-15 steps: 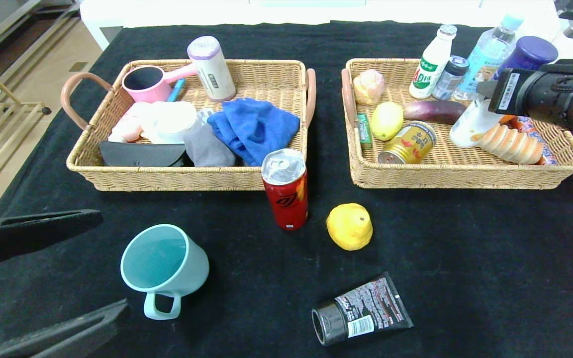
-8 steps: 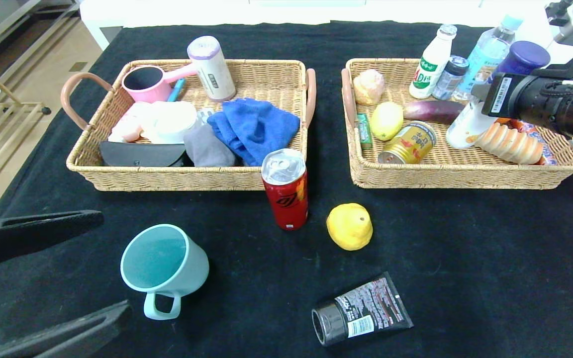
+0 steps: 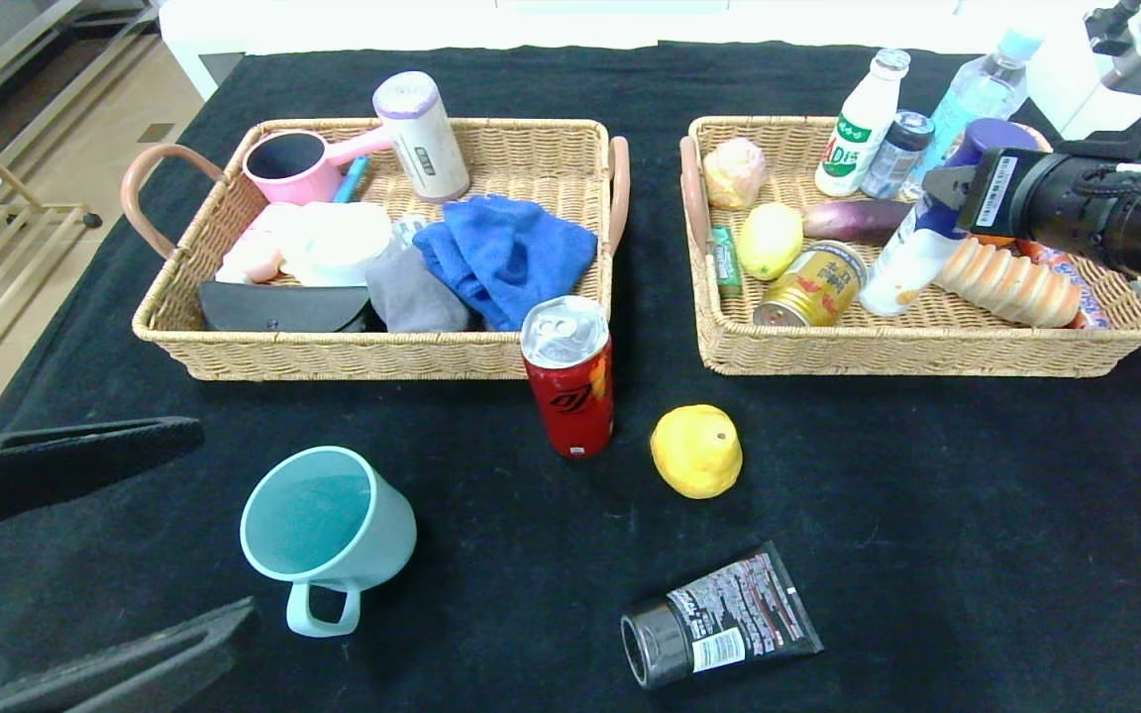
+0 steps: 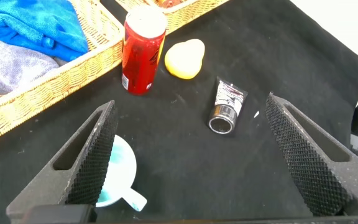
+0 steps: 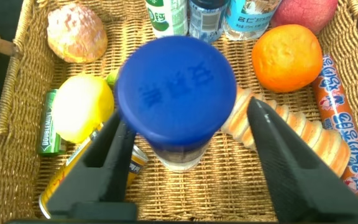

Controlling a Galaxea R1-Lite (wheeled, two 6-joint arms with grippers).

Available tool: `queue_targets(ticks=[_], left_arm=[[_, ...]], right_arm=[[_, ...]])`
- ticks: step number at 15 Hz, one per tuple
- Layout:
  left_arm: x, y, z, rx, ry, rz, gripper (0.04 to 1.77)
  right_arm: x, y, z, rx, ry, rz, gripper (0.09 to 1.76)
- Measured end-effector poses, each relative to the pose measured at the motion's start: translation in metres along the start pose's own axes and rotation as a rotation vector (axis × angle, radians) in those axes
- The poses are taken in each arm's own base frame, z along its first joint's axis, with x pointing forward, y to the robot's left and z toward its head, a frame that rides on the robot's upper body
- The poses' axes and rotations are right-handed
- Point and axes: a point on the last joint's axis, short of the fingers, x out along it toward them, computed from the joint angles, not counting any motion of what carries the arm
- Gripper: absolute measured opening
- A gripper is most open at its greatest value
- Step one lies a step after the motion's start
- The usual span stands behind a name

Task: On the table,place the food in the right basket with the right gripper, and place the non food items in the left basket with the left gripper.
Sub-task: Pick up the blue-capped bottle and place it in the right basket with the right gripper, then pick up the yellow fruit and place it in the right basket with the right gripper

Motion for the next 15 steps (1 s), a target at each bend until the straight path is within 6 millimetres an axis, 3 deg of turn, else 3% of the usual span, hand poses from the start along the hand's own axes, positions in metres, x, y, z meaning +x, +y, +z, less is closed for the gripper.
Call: queue_targets(ticks=[8,15], left_arm=[[0.000,0.000,0.000,0.000,0.001,0.001,1.72],[0.001,0.000,-0.001,-0.003,0.008,0.000,1.72]], right_arm=[[-0.015,0.003,-0.002,-0.003,0.009,0.027,1.56],[-0.066,0.000,-0.013,-0.013,0.051,0.079,1.65]])
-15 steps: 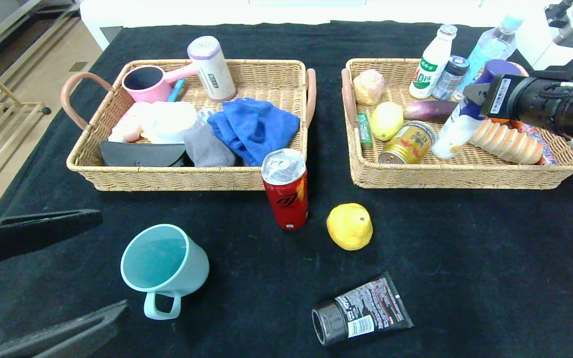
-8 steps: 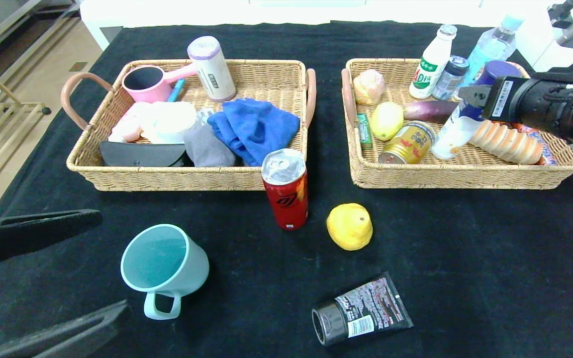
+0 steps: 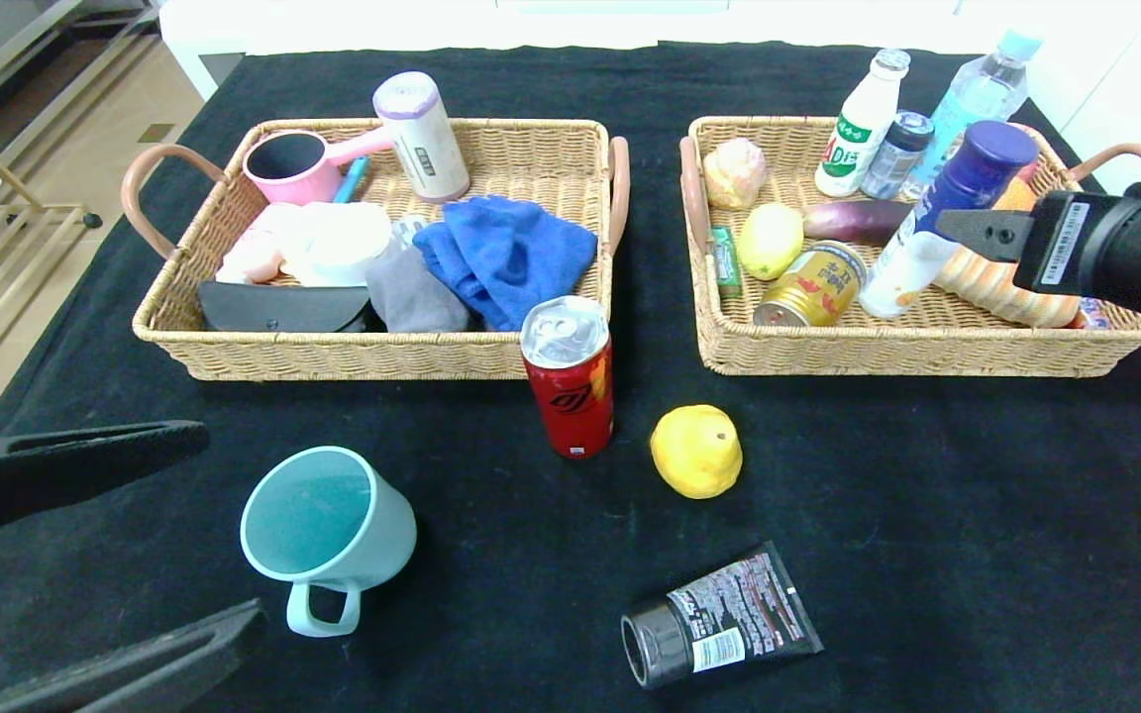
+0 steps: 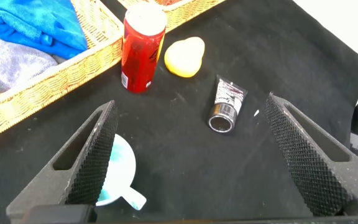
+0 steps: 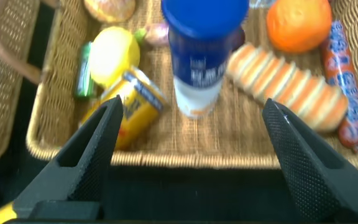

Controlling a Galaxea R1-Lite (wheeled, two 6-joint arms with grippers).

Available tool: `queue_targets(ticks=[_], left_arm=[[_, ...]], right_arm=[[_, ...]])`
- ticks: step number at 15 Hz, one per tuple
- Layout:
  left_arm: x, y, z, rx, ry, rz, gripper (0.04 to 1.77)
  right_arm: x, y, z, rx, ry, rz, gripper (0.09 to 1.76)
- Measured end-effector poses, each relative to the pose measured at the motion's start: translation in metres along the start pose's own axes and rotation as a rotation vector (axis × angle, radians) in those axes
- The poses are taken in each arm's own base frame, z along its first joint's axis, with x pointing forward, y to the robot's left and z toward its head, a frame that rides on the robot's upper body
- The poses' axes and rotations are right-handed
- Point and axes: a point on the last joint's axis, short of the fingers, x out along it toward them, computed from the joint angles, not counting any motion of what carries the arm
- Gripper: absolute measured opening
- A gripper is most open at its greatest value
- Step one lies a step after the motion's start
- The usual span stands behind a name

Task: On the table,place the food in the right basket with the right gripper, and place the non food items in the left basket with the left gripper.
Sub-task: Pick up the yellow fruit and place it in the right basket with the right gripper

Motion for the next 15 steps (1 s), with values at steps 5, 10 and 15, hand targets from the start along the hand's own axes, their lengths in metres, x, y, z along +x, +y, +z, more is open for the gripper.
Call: queue_targets(ticks=[5,10,15], left_arm=[[0.000,0.000,0.001,0.000,-0.001,0.004,1.72],[-0.001,0.000,0.001,0.000,-0.003,0.007,1.72],[0.000,0.000,0.001,0.000,-0.003,0.008,1.72]], right_arm=[[-0.036,-0.008,-0.016,-0.028,0.092,0.012,1.68],[-0.065,0.004,-0.027,-0.080,0.202,0.113,1.69],[-0.062,0.024,-0.039,-0.108,0.257,0.194,1.70]])
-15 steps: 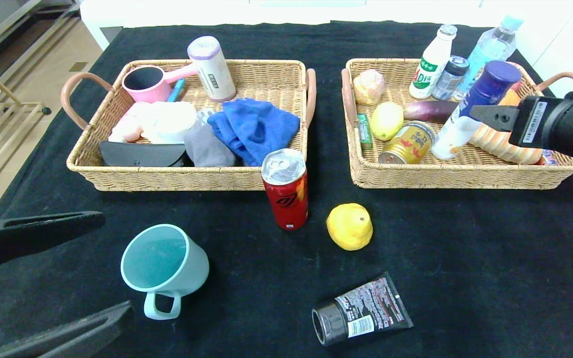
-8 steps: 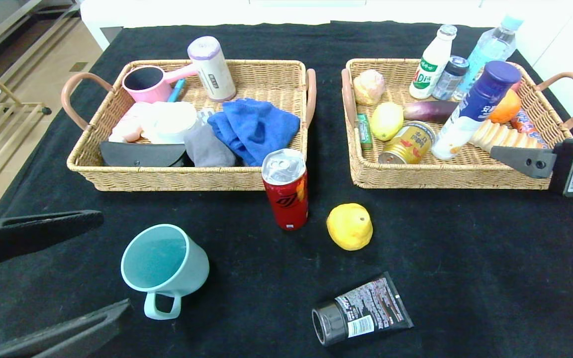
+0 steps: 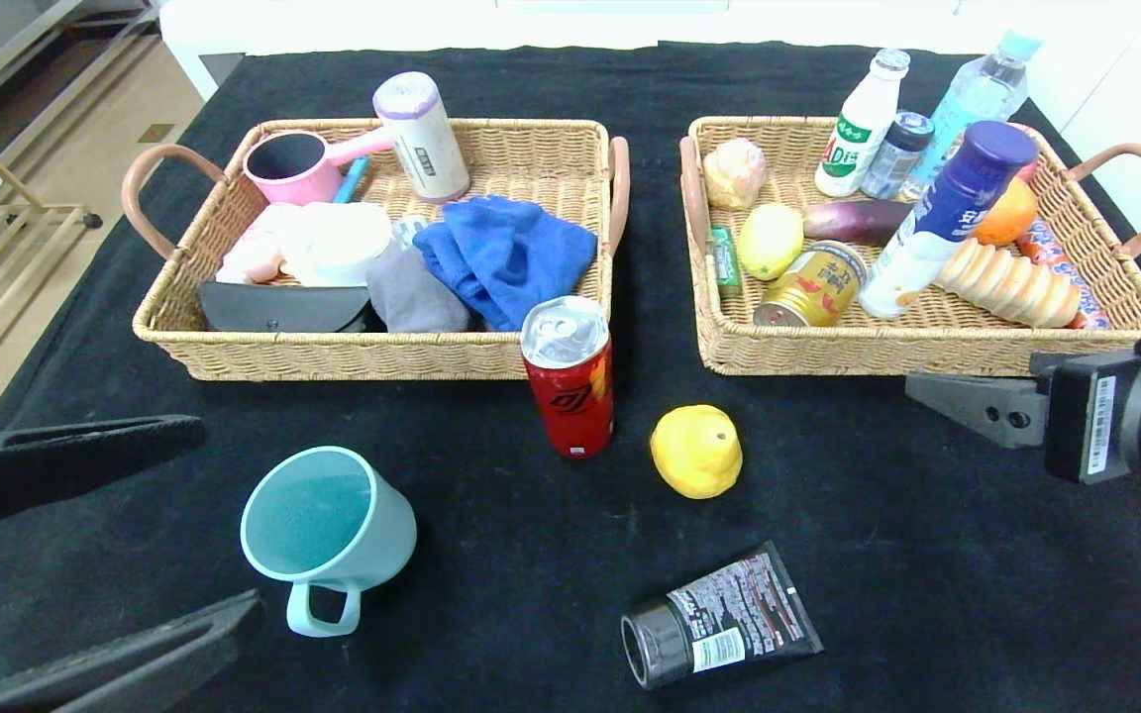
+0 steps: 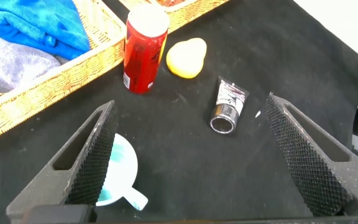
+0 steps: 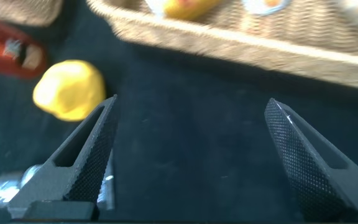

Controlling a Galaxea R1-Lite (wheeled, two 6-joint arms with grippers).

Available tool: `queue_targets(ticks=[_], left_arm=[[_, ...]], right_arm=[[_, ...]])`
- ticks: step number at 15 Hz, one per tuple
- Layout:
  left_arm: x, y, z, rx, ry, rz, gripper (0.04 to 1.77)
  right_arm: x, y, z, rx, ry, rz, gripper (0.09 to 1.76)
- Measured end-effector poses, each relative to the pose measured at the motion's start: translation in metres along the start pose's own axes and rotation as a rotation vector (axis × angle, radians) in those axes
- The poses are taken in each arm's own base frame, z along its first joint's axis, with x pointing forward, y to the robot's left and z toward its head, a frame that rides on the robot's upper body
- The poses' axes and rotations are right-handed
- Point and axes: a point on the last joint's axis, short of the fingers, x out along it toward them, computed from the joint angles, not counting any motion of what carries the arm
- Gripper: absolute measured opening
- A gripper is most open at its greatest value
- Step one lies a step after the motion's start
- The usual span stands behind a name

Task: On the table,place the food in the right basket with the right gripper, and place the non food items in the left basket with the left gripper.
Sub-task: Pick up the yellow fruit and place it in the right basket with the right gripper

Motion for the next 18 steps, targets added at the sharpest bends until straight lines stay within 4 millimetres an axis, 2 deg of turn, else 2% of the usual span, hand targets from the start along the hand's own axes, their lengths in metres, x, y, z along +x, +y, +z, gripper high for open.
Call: queue_targets(ticks=[3,7,11,14,18], left_arm=[[0.001,0.000,-0.001,-0.003,0.010,0.000,1.72],[0.003,0.001,-0.003,-0.005,0.020,0.000,1.72],[0.004,0.001,-0.003,-0.005,0.020,0.000,1.72],[0.003,0.001,-0.002,-0.004,0.019,0.000,1.72],[0.003,0.001,-0.003,-0.003,0.020,0.000,1.72]], right_arm=[[0.006,0.018,-0.002,0.001,0.055,0.051,1.70],[0.014,0.046,0.011,0.047,0.133,0.078,1.70],[0.038,0.076,0.019,0.110,0.192,0.095,1.70],[0.056,0.090,0.015,0.120,0.216,0.065,1.70],[0.069,0.106,0.006,0.109,0.256,0.022,1.70]])
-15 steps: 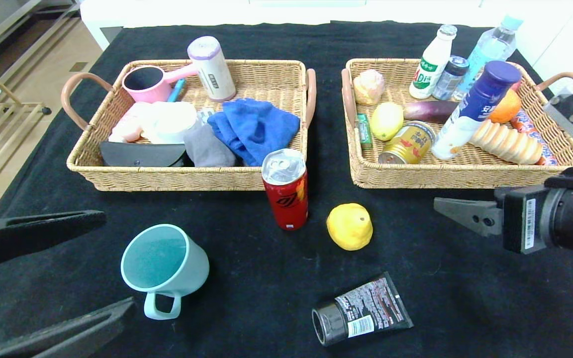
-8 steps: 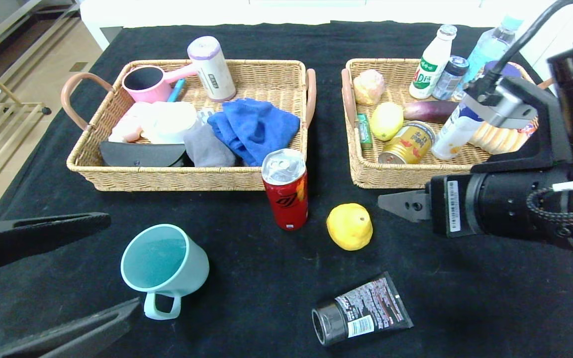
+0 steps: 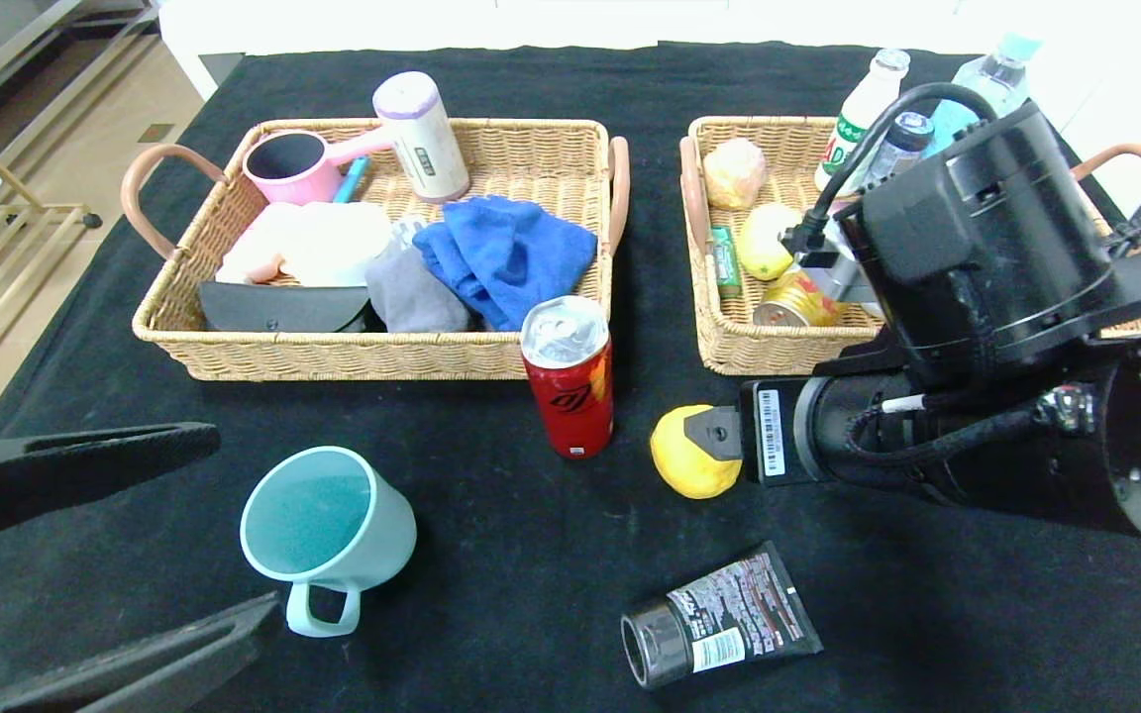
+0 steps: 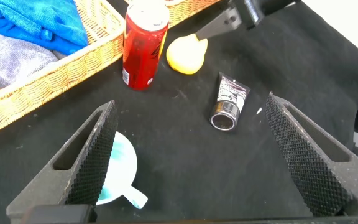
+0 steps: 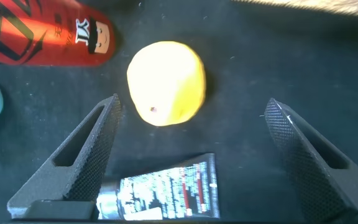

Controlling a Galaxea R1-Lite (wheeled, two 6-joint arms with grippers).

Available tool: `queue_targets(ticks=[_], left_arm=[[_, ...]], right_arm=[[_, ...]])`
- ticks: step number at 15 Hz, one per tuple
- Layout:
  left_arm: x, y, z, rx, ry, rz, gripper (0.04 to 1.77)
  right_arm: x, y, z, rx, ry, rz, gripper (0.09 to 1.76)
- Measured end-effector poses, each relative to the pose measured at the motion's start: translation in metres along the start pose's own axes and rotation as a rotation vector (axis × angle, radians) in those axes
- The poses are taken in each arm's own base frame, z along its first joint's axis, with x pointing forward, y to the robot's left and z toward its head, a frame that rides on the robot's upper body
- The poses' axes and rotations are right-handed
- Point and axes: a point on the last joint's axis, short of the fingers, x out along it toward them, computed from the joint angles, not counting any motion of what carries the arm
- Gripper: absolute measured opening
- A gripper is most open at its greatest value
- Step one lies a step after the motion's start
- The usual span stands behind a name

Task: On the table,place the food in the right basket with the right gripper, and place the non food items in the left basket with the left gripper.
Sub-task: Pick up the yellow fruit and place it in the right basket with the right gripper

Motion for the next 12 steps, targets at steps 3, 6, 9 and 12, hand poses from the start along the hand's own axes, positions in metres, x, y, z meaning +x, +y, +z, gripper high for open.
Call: queue_targets(ticks=[3,6,9,12], left_arm=[[0.000,0.000,0.000,0.000,0.001,0.000,1.72],[0.000,0.000,0.000,0.000,-0.001,0.000,1.72],[0.000,0.000,0.000,0.000,-0.002,0.000,1.72],[-0.001,0.000,0.000,0.001,-0.003,0.000,1.72]], right_arm=[[0.006,0.012,-0.001,-0.009,0.007,0.016,1.70],[0.014,0.019,-0.005,-0.025,0.025,0.017,1.70],[0.026,0.025,-0.007,-0.033,0.037,0.009,1.71],[0.034,0.026,-0.006,-0.035,0.031,-0.024,1.71]])
